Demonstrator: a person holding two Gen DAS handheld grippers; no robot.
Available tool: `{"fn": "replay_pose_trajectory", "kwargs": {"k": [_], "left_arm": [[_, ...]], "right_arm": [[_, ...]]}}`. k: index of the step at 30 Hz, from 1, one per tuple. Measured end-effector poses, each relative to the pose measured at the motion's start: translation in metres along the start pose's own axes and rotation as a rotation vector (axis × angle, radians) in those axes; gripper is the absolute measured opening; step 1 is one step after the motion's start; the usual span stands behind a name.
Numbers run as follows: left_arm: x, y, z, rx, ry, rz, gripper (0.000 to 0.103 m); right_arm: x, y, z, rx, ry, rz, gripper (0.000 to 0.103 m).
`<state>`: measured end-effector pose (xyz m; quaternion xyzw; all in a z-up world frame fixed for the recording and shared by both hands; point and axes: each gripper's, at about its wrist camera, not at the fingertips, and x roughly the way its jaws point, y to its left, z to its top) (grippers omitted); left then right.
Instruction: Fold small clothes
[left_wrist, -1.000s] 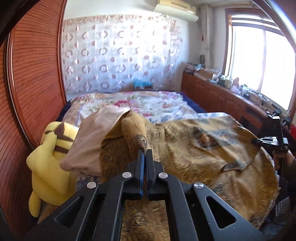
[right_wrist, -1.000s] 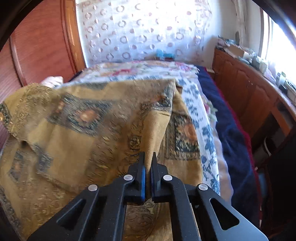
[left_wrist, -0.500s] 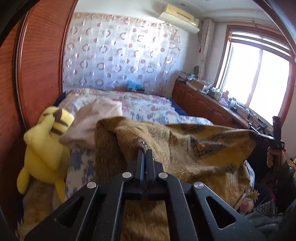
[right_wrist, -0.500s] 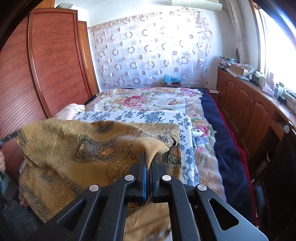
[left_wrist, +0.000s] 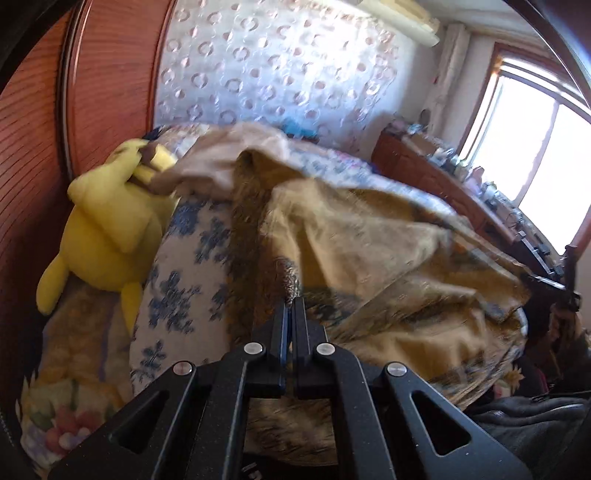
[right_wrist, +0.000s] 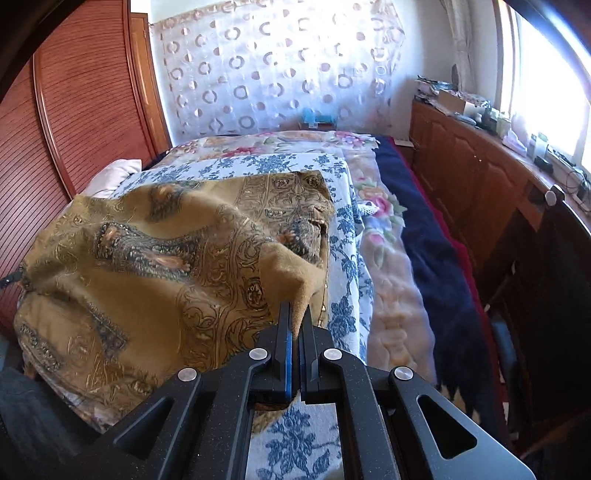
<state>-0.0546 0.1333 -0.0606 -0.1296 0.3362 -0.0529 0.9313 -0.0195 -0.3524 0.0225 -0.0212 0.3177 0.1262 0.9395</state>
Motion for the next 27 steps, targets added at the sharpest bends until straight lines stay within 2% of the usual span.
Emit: {"fn": "replay_pose_trajectory", "kwargs": {"k": [6, 10, 15, 17, 20, 22, 24, 25, 26, 27], "left_arm": [[-0.041, -0.012, 0.028, 0.02, -0.104, -0.042, 0.003], [-0.054, -0.008, 0.031, 0.034, -0.114, 0.011, 0.003], [-0.024, 0.011, 0.006, 0.046, 0.029, 0.087, 0.003], [-0.006, 0.017, -0.008, 0.044, 0.096, 0.09, 0.003], [0.006, 0.019, -0.014, 0.052, 0.133, 0.106, 0.003], [0.007, 0.017, -0.014, 0.06, 0.132, 0.103, 0.003], [0.004, 0.016, -0.012, 0.069, 0.122, 0.089, 0.003], [0.002, 0.015, -0.012, 0.076, 0.116, 0.085, 0.006], [-0.001, 0.014, -0.011, 0.085, 0.109, 0.084, 0.021], [-0.004, 0.012, -0.01, 0.09, 0.097, 0.077, 0.042]], "right_arm": [[-0.025, 0.003, 0.025, -0.015, -0.081, 0.021, 0.002], [-0.044, -0.007, 0.024, 0.015, -0.106, 0.036, 0.002], [-0.022, -0.004, 0.004, -0.017, -0.02, -0.012, 0.002], [-0.008, -0.003, -0.006, -0.028, 0.029, -0.029, 0.002], [0.01, -0.001, -0.017, -0.024, 0.087, -0.028, 0.002], [0.011, -0.001, -0.018, -0.015, 0.084, -0.021, 0.008], [0.007, -0.002, -0.013, -0.008, 0.06, -0.035, 0.024], [0.003, -0.002, -0.01, -0.002, 0.044, -0.03, 0.027], [-0.001, -0.003, -0.006, 0.005, 0.026, -0.02, 0.032], [-0.006, -0.001, -0.004, 0.007, 0.012, -0.018, 0.039]]}}
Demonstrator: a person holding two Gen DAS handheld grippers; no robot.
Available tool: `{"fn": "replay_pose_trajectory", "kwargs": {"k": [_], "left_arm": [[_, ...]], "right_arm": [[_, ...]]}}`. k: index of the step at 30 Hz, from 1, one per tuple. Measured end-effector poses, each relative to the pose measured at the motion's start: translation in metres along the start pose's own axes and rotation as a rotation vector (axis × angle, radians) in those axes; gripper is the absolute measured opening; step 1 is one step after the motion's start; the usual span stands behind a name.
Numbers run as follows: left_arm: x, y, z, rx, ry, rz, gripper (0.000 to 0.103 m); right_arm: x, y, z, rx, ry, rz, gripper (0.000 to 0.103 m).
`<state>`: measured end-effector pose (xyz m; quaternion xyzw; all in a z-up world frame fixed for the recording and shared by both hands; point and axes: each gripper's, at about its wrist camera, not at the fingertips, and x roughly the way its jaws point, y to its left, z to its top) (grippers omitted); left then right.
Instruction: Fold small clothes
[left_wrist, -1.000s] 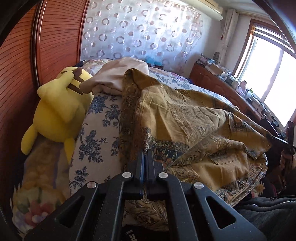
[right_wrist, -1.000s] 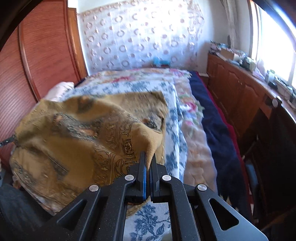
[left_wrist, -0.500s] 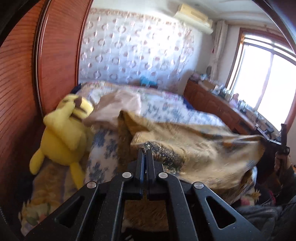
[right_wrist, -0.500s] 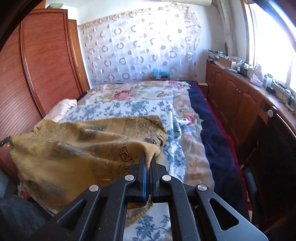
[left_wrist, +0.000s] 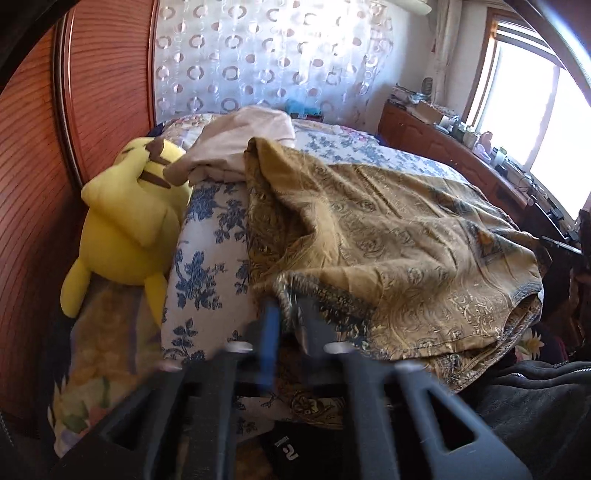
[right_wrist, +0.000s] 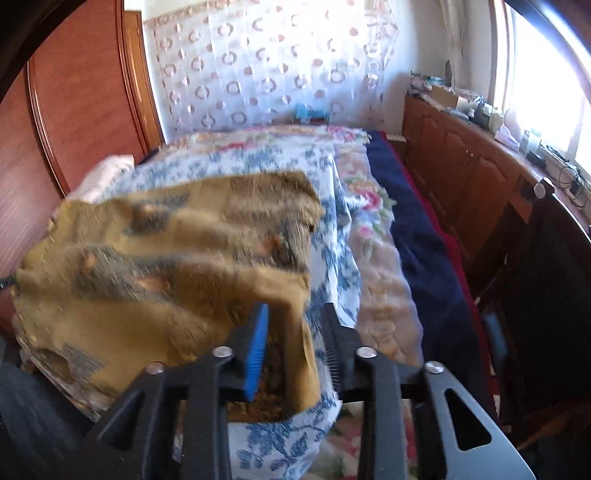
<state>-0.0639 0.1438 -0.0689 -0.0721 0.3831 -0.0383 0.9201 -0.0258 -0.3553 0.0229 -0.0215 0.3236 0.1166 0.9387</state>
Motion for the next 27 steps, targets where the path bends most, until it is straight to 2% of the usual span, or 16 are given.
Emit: {"fn": "replay_pose_trajectory", "kwargs": {"k": [2, 3, 5, 9, 11, 20, 27], "left_arm": [[-0.004, -0.001, 0.004, -0.001, -0.025, -0.024, 0.056], [-0.005, -0.001, 0.005, -0.003, -0.031, -0.026, 0.069], [-0.004, -0.002, 0.008, -0.006, -0.048, -0.018, 0.074], [0.004, -0.004, 0.012, -0.021, -0.05, -0.009, 0.076], [0.007, -0.007, 0.012, -0.019, -0.05, -0.002, 0.076], [0.019, -0.011, 0.013, -0.038, -0.042, 0.037, 0.076], [0.024, -0.012, 0.011, -0.038, -0.033, 0.046, 0.076]], "right_arm": [[-0.005, 0.005, 0.003, -0.003, -0.032, -0.002, 0.047], [-0.008, 0.009, 0.004, -0.006, -0.049, 0.008, 0.048], [-0.014, 0.018, -0.003, -0.01, -0.071, 0.036, 0.052], [-0.001, 0.045, -0.004, -0.048, -0.068, 0.086, 0.062], [0.012, 0.058, -0.005, -0.065, -0.054, 0.103, 0.063], [0.064, 0.111, -0.016, -0.157, 0.014, 0.15, 0.063], [0.092, 0.124, -0.018, -0.181, 0.054, 0.141, 0.063]]}}
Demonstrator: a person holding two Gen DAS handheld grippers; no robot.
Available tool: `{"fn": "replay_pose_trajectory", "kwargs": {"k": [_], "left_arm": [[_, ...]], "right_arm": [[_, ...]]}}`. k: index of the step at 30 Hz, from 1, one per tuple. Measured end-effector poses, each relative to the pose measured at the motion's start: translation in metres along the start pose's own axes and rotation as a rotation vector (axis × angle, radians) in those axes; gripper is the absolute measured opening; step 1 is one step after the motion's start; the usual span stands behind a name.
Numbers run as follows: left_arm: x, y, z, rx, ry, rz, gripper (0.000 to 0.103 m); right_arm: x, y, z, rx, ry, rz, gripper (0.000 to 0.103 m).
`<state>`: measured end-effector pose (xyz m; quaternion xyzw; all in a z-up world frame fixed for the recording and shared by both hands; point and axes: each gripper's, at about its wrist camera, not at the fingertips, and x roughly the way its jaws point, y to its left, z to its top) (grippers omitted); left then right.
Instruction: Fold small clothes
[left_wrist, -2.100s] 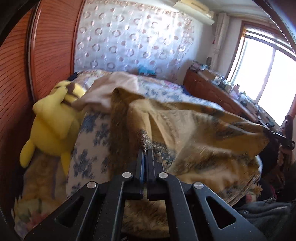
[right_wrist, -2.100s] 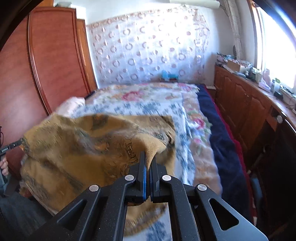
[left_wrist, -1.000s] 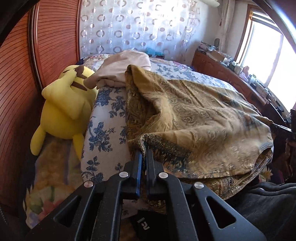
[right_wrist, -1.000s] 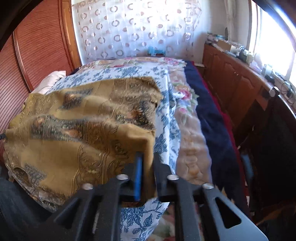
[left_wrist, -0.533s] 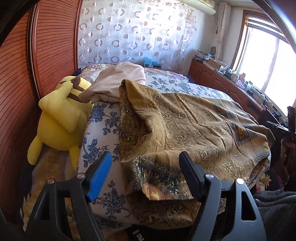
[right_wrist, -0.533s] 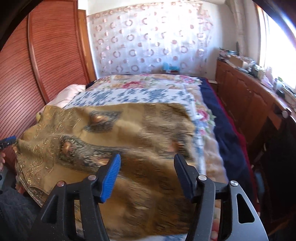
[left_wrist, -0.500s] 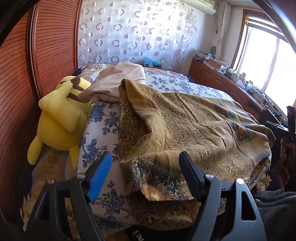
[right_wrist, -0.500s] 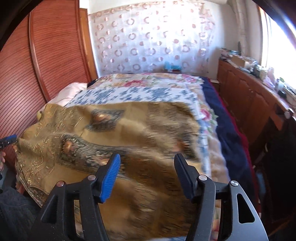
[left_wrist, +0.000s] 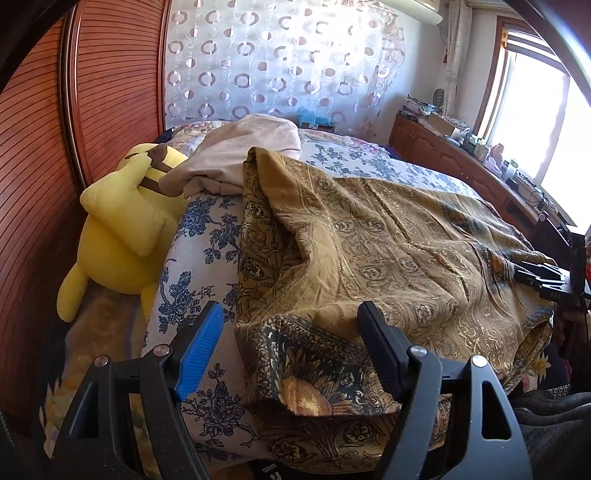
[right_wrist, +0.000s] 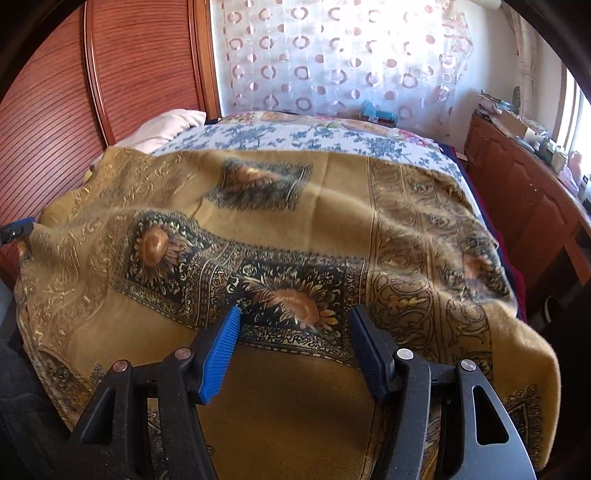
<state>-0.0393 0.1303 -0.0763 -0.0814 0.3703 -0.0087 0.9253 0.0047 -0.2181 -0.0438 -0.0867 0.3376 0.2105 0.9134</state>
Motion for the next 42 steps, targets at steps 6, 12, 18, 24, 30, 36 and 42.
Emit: {"fn": "replay_pose_trajectory", "kwargs": {"k": [6, 12, 18, 24, 30, 36, 42], "left_arm": [[-0.002, 0.001, 0.0, -0.009, -0.009, 0.006, 0.076], [-0.002, 0.012, 0.008, -0.054, -0.037, -0.004, 0.076], [0.014, 0.026, 0.011, -0.128, -0.012, -0.025, 0.076], [0.03, 0.028, 0.003, -0.142, 0.045, -0.03, 0.075], [0.034, 0.024, -0.004, -0.123, 0.053, -0.047, 0.055], [0.034, 0.02, -0.007, -0.123, 0.054, -0.084, 0.023], [0.024, 0.005, 0.004, -0.114, 0.019, -0.147, 0.008]], "right_arm": [[0.002, 0.005, -0.004, -0.018, -0.02, -0.012, 0.069], [-0.001, 0.013, -0.013, -0.029, -0.049, -0.018, 0.079], [-0.001, 0.02, -0.02, -0.047, -0.075, -0.026, 0.085], [-0.001, 0.023, -0.023, -0.046, -0.083, -0.034, 0.085], [-0.006, 0.02, -0.025, -0.046, -0.086, -0.035, 0.085], [-0.006, 0.02, -0.025, -0.046, -0.086, -0.035, 0.085], [-0.006, 0.019, -0.025, -0.046, -0.086, -0.034, 0.085]]}}
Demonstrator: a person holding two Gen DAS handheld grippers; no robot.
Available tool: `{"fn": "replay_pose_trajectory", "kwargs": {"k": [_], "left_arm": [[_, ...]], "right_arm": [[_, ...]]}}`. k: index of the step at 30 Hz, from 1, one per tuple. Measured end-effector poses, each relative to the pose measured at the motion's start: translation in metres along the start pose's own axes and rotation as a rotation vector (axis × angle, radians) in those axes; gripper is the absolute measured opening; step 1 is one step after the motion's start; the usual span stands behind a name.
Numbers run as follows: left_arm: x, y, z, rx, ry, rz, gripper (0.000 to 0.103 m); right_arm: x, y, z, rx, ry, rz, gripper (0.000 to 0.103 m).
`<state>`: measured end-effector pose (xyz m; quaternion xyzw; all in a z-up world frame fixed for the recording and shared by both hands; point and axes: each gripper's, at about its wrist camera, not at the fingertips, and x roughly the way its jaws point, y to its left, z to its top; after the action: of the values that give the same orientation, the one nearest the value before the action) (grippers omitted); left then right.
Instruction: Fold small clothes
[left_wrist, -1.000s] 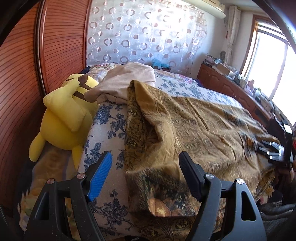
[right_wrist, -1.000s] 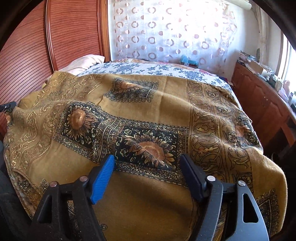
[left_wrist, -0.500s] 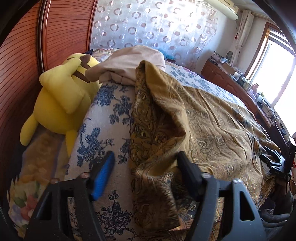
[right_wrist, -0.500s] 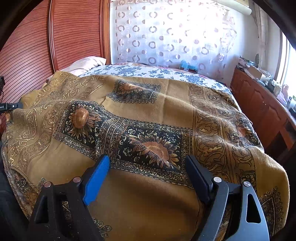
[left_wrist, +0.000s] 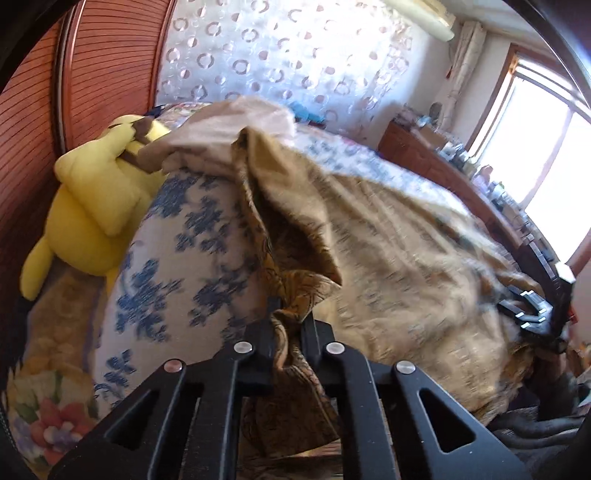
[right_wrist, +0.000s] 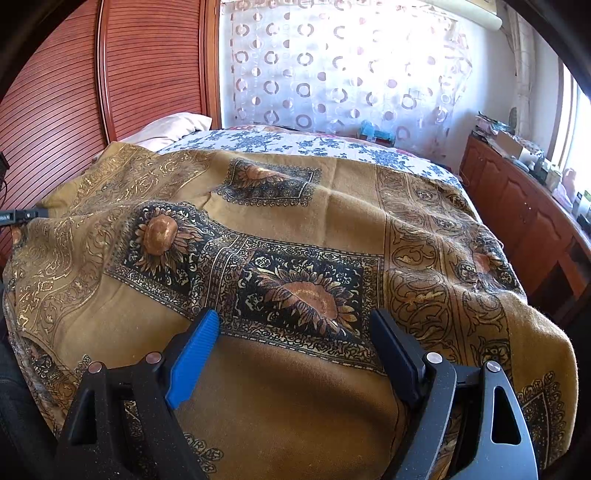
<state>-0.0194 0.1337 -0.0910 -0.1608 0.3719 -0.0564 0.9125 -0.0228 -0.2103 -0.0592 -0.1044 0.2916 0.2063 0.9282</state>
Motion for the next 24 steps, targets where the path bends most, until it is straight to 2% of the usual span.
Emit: {"fn": "replay_pose_trajectory", "kwargs": {"k": [5, 9, 15, 21, 24], "left_arm": [[-0.009, -0.048, 0.033, 0.067, -0.057, -0.118, 0.007], [-0.009, -0.1, 0.064, 0.159, -0.081, -0.204, 0.006], [-0.001, -0.199, 0.105, 0.319, -0.105, -0.322, 0.005], [0.014, -0.293, 0.134, 0.441, -0.107, -0.41, 0.005], [0.025, -0.326, 0.139, 0.483, -0.095, -0.426, 0.005]], "right_arm": [[-0.001, 0.0, 0.0, 0.003, 0.0, 0.003, 0.085], [-0.008, -0.008, 0.001, 0.041, -0.003, 0.023, 0.085], [-0.036, -0.035, 0.003, 0.118, -0.056, 0.011, 0.085], [-0.067, -0.055, 0.0, 0.142, -0.103, -0.034, 0.085], [-0.081, -0.064, -0.003, 0.163, -0.125, -0.057, 0.085]]}}
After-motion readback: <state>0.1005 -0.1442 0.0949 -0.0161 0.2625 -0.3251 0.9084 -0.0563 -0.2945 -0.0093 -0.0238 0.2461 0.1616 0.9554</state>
